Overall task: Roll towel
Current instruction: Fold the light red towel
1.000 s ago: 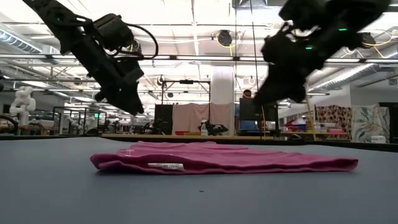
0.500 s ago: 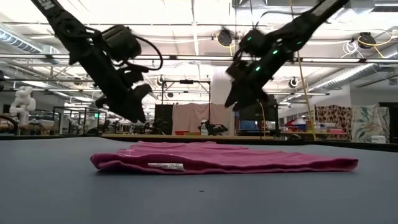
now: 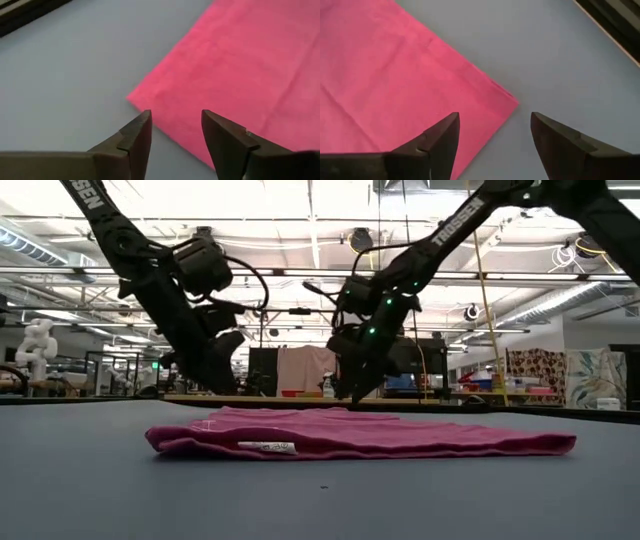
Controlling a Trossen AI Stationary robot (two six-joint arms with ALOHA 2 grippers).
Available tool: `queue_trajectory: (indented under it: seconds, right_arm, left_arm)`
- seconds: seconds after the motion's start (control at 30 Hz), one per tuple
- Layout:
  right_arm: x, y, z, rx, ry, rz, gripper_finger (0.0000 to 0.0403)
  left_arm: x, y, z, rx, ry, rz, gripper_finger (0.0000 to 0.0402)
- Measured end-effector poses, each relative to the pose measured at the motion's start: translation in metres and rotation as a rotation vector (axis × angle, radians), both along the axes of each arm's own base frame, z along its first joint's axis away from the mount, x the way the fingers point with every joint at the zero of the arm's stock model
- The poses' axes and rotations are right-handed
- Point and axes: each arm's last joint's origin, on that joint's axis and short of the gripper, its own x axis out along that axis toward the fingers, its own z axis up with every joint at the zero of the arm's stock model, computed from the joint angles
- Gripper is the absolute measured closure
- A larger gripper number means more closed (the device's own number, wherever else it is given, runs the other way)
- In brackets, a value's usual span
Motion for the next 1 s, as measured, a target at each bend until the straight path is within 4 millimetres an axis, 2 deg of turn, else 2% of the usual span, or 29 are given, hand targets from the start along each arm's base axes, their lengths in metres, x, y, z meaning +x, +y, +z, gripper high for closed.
queue_trajectory:
  seconds: [0.27, 0.5, 0.67, 0.83, 1.0]
  right_arm:
    - [0.01, -0.007, -0.01, -0.002, 0.015, 0.001, 0.0167]
    - [0.013, -0.003, -0.02, 0.003, 0.06, 0.033, 0.0181]
    - [0.017, 0.006, -0.02, -0.018, 0.083, 0.053, 0.0236]
    - [0.021, 0.012, -0.023, -0.006, 0.085, 0.052, 0.0316]
    - [0.023, 0.014, -0.026, 0.011, 0.077, 0.049, 0.039]
  left_arm:
    - [-0.002, 0.008, 0.002, 0.031, -0.001, 0.013, 0.0123]
    - [-0.006, 0.014, 0.001, 0.045, 0.02, 0.008, 0.0109]
    - [-0.005, 0.013, 0.001, 0.049, 0.032, -0.049, 0.0109]
    - [-0.005, 0.013, 0.001, 0.023, 0.018, -0.075, 0.0109]
    - [-0.012, 0.021, 0.006, 0.031, 0.018, -0.085, 0.0109]
